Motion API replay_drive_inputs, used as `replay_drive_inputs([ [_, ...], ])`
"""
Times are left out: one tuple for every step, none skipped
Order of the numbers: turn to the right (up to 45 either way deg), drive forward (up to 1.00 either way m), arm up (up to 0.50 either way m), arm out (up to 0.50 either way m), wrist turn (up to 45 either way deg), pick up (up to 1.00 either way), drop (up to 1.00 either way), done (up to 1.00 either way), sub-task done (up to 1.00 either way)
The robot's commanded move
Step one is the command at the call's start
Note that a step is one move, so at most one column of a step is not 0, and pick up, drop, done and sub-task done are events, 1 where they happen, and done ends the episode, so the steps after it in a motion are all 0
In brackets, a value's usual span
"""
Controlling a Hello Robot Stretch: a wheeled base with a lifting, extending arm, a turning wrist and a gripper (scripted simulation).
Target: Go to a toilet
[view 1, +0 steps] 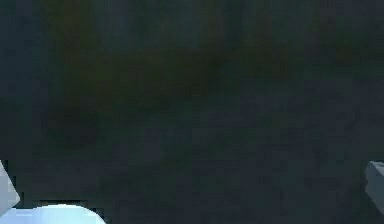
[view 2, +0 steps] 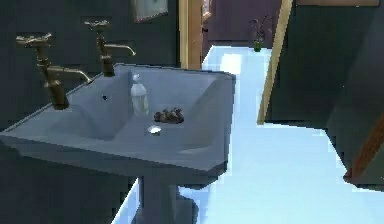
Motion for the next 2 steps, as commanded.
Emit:
replay_drive_inputs([
  [-45.0,0.00,0.00,0.00,0.0,0.00,0.00,0.00,0.00],
  [0.0,0.00,0.00,0.00,0.0,0.00,0.00,1.00,0.00],
])
